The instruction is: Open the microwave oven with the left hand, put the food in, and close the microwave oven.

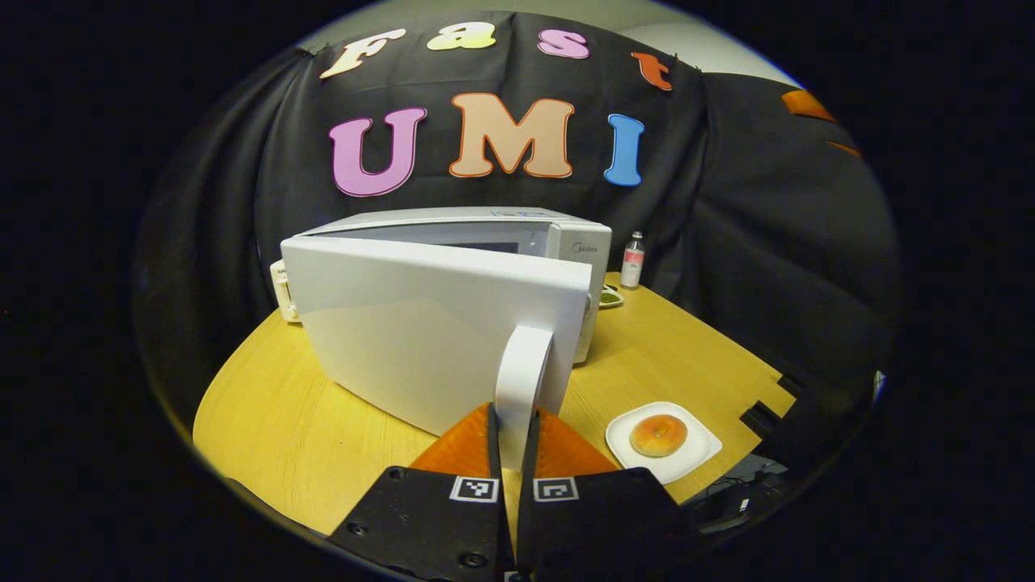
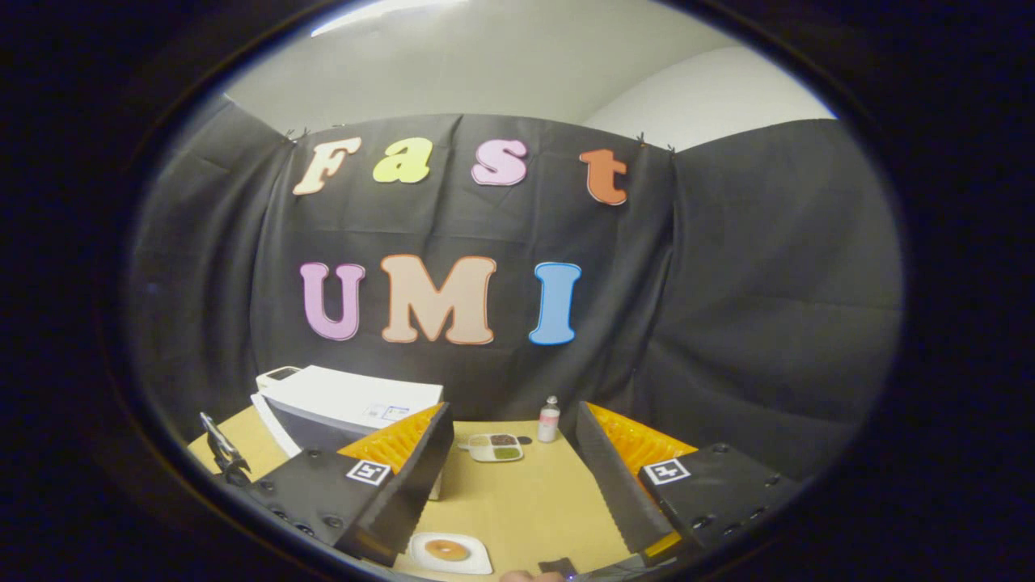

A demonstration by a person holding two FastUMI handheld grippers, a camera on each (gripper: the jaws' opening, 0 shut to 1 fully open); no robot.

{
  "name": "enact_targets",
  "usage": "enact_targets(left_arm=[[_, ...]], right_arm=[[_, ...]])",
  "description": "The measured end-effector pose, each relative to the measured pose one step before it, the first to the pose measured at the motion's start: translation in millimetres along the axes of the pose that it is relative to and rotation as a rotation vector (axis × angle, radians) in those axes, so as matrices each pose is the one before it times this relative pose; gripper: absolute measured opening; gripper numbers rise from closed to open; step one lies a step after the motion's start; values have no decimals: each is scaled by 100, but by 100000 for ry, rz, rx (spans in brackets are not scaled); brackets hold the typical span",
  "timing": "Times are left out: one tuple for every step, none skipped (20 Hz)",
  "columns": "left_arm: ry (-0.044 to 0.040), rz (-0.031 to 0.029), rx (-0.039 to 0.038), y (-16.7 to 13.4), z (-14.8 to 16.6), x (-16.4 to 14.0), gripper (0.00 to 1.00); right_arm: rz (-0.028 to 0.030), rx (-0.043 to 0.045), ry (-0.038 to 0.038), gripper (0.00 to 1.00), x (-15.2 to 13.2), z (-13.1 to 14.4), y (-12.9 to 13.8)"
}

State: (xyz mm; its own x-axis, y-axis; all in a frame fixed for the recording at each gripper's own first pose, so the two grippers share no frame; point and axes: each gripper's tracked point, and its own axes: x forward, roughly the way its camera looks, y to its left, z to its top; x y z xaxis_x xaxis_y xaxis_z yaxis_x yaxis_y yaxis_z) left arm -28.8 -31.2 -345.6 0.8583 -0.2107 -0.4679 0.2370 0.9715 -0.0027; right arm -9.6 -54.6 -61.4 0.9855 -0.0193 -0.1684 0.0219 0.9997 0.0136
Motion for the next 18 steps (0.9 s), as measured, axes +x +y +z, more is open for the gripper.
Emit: enact_targets(left_arm=[[127, 550, 98, 496, -262, -911, 1], [-223, 441, 136, 513, -265, -698, 1], [-81, 415, 45, 536, -225, -746, 1], [269, 472, -549, 657, -475, -920, 1], [-102, 461, -638, 540, -218, -732, 2], [136, 784, -618, 738, -372, -796, 2], [44, 881, -418, 718, -263, -813, 1], [-119, 1059, -360, 712, -237, -787, 1], [433, 1252, -372, 856, -314, -737, 1], [200, 1678, -615, 907, -480, -776, 1], [-44, 2316, 383, 1096, -170, -763, 1], [152, 2611, 911, 1164, -283, -742, 1], [81, 3319, 1656, 1394, -98, -564, 1], [-904, 3039, 1564, 1591, 50, -645, 2], [-617, 2070, -227, 1224, 182, -397, 7], [-2103, 1522, -1089, 1342, 501, -457, 6], [-376, 1310, -1734, 1138, 151, -197, 6], [-811, 1612, -1109, 964, 44, -116, 6]], right_arm=[[979, -90, 455, 97, -39, -245, 574], [1165, 31, 851, 97, -13, -298, 684], [1059, 261, 751, 97, -10, -302, 641], [1248, 246, 846, 97, -70, -271, 782], [1148, -23, 635, 97, 65, -257, 676], [1019, -354, 407, 97, -23, -133, 729], [1013, -531, 166, 97, -48, 47, 738], [830, -724, -83, 97, -101, 17, 681], [776, -756, 137, 97, -121, -19, 571], [746, -570, 31, 97, -77, -34, 631], [656, -502, 89, 97, -159, -130, 553], [443, -406, 471, 97, -48, -137, 518], [199, 36, 635, 97, -129, -365, 413], [80, 401, 516, 97, -69, -341, 426], [576, 411, 585, 97, 65, -440, 591], [247, 225, 780, 97, 68, -441, 554], [680, 208, 1180, 97, 27, -450, 440], [456, 382, 1547, 97, 6, -514, 515]])
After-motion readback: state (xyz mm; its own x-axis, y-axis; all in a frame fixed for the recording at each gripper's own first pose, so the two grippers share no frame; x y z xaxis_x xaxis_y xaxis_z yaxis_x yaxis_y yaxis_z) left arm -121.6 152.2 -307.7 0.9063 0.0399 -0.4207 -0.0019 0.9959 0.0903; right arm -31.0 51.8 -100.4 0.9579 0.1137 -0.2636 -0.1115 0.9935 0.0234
